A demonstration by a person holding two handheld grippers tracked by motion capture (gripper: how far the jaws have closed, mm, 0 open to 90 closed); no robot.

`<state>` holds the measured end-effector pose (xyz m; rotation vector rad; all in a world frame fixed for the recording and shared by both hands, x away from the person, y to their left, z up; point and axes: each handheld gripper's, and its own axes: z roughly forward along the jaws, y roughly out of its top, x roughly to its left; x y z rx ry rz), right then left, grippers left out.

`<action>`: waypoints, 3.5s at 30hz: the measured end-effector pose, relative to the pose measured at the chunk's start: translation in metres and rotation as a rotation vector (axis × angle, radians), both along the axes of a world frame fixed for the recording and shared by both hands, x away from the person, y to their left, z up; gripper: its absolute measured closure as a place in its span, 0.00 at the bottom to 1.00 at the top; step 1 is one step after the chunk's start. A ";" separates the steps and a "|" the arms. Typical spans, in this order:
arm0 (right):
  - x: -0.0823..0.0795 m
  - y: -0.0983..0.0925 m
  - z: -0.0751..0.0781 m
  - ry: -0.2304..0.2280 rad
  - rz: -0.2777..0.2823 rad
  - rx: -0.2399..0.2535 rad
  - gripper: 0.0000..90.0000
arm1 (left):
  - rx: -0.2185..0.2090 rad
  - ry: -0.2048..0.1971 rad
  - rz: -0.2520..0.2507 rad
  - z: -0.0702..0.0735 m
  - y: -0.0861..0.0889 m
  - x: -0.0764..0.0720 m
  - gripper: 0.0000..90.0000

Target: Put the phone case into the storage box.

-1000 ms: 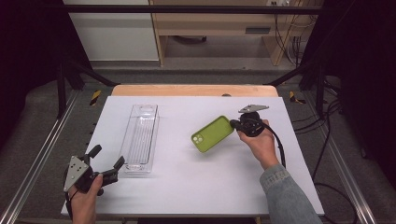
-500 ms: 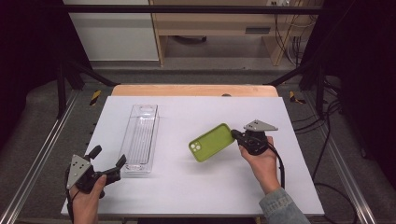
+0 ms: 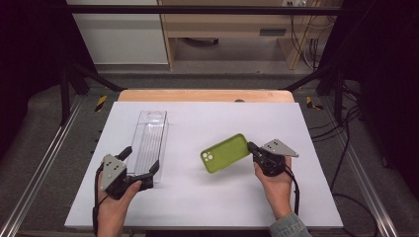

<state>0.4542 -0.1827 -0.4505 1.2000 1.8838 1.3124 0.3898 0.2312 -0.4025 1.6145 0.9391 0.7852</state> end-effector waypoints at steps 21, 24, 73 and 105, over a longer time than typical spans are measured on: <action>-0.017 -0.007 -0.004 -0.066 -0.064 0.108 0.98 | 0.023 0.087 -0.079 -0.019 -0.093 0.021 0.05; -0.018 -0.007 -0.002 -0.079 -0.078 0.108 0.98 | 0.020 0.097 -0.099 -0.021 -0.100 0.020 0.04; -0.029 -0.007 0.008 -0.168 -0.100 0.147 0.98 | -0.113 0.186 -0.165 -0.029 -0.144 0.030 0.20; -0.029 -0.006 0.008 -0.172 -0.091 0.148 0.98 | -0.109 0.180 -0.196 -0.031 -0.147 0.026 0.46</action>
